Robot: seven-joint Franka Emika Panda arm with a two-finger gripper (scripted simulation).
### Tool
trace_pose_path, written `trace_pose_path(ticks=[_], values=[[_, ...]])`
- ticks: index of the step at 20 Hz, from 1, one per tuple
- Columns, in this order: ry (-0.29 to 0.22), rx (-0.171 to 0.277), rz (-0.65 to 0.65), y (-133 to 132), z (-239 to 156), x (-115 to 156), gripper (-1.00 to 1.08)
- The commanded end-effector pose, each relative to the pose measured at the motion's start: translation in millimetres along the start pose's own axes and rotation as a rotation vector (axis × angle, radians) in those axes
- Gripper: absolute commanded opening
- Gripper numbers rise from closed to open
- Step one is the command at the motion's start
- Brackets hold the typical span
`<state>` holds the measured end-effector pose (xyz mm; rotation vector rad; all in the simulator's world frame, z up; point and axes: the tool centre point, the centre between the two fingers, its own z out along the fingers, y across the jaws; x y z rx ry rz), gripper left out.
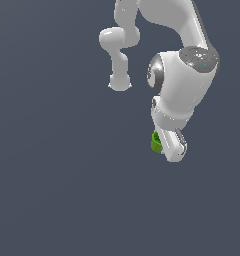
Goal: Pick up the object and move it to a goal position.
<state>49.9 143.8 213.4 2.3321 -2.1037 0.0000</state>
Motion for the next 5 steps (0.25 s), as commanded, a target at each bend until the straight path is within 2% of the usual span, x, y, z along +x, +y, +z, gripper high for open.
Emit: trace_pose_path(ticks=[1,5], values=[[0.0,0.001,0.0,-2.5,-3.7,-0.9,-1.0],[0.0,0.001,0.0,-3.1,-3.4,-0.9,-1.0]])
